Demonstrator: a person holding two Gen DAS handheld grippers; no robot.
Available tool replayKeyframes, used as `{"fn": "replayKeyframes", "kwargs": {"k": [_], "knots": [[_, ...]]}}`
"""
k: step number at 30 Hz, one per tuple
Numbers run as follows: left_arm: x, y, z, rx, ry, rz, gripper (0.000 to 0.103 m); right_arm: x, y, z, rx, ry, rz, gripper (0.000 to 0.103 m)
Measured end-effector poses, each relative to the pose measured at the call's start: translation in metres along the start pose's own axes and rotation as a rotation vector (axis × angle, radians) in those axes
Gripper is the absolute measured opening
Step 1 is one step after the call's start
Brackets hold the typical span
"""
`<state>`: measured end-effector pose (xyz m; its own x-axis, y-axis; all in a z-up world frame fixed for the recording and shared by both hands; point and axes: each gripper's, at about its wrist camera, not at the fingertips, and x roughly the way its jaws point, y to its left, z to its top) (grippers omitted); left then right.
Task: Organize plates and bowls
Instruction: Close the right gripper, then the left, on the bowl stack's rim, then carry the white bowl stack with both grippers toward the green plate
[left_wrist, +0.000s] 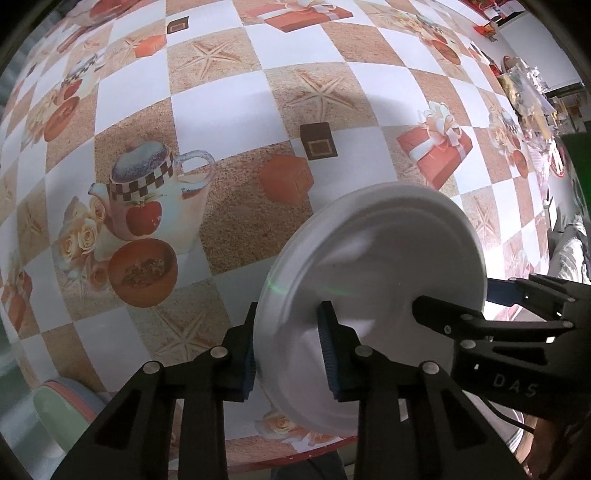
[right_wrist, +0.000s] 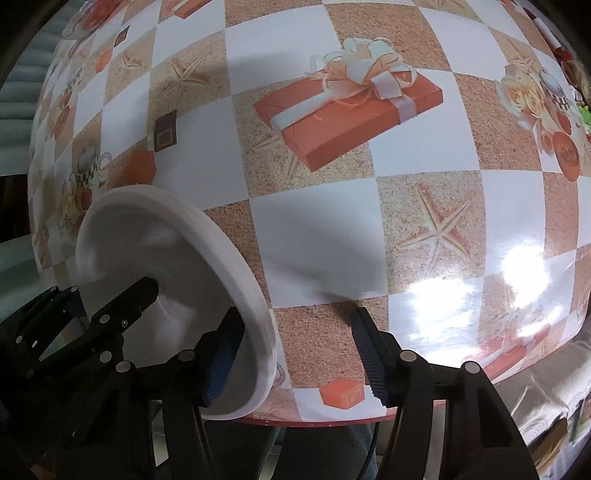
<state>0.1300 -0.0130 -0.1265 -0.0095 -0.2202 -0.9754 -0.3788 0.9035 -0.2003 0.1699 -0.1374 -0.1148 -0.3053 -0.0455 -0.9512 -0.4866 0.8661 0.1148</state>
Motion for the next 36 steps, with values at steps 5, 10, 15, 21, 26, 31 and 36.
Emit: {"fn": "replayKeyframes", "kwargs": {"k": [5, 10, 15, 21, 26, 31, 36], "knots": [[0.000, -0.011, 0.000, -0.005, 0.004, -0.001, 0.032, -0.002, 0.009, -0.003, -0.002, 0.003, 0.045, 0.034], [-0.006, -0.002, -0.003, 0.001, 0.014, -0.006, 0.031, -0.003, 0.032, 0.000, -0.019, 0.006, 0.011, 0.021], [-0.007, -0.004, -0.014, 0.006, 0.004, -0.001, 0.031, -0.003, 0.039, 0.000, 0.000, 0.017, 0.008, 0.021], [-0.011, -0.003, -0.026, 0.000, -0.007, -0.004, 0.031, 0.001, 0.047, -0.005, -0.005, 0.015, 0.002, 0.021], [-0.018, 0.006, -0.038, -0.007, -0.020, -0.003, 0.031, 0.002, 0.059, -0.008, -0.016, 0.012, -0.004, 0.021], [-0.028, 0.012, -0.051, -0.023, -0.038, -0.003, 0.031, 0.001, 0.065, -0.010, -0.043, 0.008, -0.011, 0.022], [-0.043, 0.027, -0.060, -0.056, -0.062, -0.005, 0.031, -0.004, 0.088, -0.010, -0.075, -0.003, -0.021, 0.022]]}}
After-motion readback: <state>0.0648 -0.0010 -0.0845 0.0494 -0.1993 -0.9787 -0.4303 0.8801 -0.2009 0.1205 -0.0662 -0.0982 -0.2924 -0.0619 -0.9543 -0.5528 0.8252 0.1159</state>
